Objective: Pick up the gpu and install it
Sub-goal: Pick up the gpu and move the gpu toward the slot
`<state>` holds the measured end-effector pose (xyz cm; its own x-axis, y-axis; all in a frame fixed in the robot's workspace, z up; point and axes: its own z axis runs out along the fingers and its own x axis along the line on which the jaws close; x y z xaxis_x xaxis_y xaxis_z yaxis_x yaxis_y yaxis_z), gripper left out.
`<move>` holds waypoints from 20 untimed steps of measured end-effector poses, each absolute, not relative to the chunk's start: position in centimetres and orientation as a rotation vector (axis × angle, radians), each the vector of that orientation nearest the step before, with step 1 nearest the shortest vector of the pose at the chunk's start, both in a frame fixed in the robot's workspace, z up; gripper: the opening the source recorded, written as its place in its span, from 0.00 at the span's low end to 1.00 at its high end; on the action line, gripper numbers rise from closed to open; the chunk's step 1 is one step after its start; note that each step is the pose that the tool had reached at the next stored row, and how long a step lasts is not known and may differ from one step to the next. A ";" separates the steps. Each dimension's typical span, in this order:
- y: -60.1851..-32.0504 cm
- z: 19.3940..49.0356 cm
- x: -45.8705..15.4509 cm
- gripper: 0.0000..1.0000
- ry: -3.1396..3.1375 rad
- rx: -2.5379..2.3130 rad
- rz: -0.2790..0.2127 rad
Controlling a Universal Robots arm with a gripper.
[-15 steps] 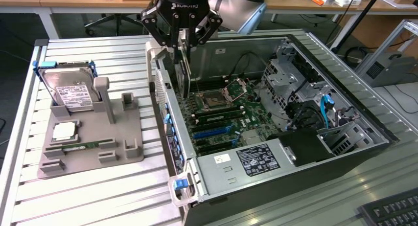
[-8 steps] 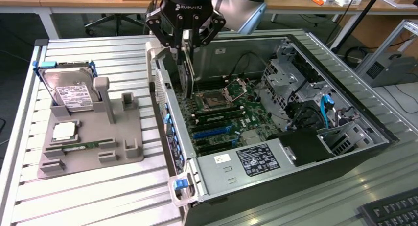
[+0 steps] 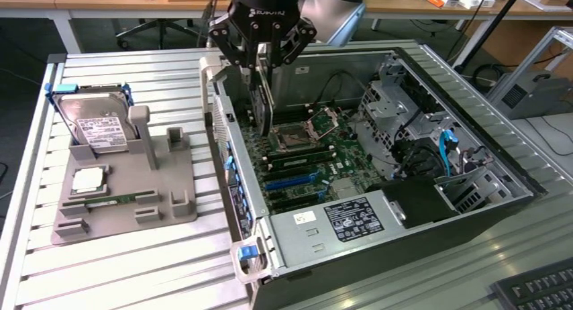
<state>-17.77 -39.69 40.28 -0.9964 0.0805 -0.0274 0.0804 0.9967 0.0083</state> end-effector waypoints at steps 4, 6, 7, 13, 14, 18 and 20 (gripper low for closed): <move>-39.7 40.2 -17.3 0.27 3.111 0.125 0.010; -39.8 40.1 -17.1 0.27 3.111 0.125 0.009; -39.8 40.1 -17.0 0.27 3.111 0.125 0.008; -39.8 40.0 -16.4 0.27 3.111 0.125 0.005; -39.9 40.0 -16.3 0.27 3.111 0.125 0.004; -39.9 39.9 -15.9 0.27 3.111 0.125 0.002; -39.9 39.8 -15.6 0.27 3.111 0.125 0.001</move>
<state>-15.61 -39.93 39.85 -0.9964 0.0803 -0.0279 0.0803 0.9968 0.0016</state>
